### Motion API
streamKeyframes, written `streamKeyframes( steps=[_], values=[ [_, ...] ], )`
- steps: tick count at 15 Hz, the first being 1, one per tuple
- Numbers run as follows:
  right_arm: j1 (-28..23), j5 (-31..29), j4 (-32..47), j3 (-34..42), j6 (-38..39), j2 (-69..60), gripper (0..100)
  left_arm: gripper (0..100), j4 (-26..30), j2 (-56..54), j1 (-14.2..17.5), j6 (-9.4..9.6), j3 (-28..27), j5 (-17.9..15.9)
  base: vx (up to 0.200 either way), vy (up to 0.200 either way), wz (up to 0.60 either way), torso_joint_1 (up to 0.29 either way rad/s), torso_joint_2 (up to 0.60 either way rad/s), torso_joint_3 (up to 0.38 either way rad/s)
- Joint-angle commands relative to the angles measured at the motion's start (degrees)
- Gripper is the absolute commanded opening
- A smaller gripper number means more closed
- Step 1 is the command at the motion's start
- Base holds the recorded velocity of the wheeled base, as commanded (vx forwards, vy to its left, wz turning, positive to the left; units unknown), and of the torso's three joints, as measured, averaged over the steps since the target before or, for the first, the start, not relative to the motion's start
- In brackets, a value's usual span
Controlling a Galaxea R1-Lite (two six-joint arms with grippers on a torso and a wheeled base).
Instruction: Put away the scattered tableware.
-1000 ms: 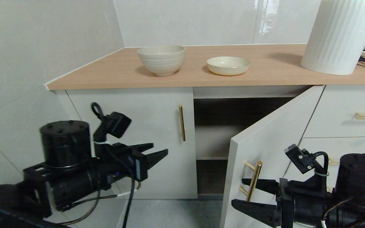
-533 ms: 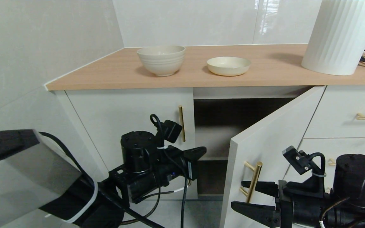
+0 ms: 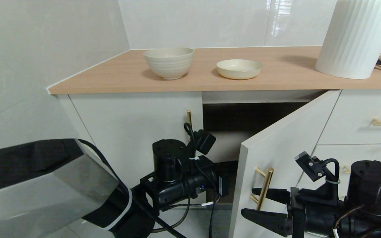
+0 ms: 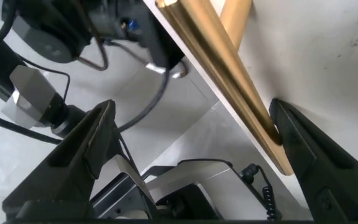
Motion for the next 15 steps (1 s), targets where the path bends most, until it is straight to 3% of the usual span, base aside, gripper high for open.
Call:
streamKeyframes(
  steps=[1, 5, 9, 10, 12, 15],
  values=[
    [-0.2, -0.4, -0.3, 0.1, -0.1, 0.1, 100, 0, 0.6, 1.5, -0.3, -0.04, -2.1, 0.1, 0.0, 0.0, 0.0, 0.0, 0.0, 0.0],
    [-0.8, -0.6, -0.2, 0.2, -0.2, -0.4, 100, 0, 0.3, 1.6, -2.4, 0.05, 0.5, 0.0, 0.0, 0.0, 0.0, 0.0, 0.0, 0.0],
    [-5.8, -1.0, 0.1, 3.1, -1.2, -5.2, 100, 0, 0.2, 1.3, -2.8, 0.05, 0.5, 0.0, 0.0, 0.0, 0.0, 0.0, 0.0, 0.0],
    [-6.9, -1.0, 2.2, 4.2, -6.9, -8.6, 100, 0, 0.2, 0.9, -2.8, 0.05, 1.0, 0.0, 0.0, 0.0, 0.0, 0.0, 0.0, 0.0],
    [-8.5, -1.9, 12.5, 5.0, -15.3, -14.8, 100, 0, 0.4, -0.8, -2.8, 0.05, 1.9, -0.3, 0.0, 0.0, 0.0, 0.0, 0.0, 0.0],
    [-7.7, -19.0, 37.4, 1.1, -19.7, -29.6, 100, 0, 0.6, -1.2, -2.8, 0.05, 2.1, -0.4, 0.0, 0.0, 0.0, 0.0, 0.0, 0.0]
  ],
)
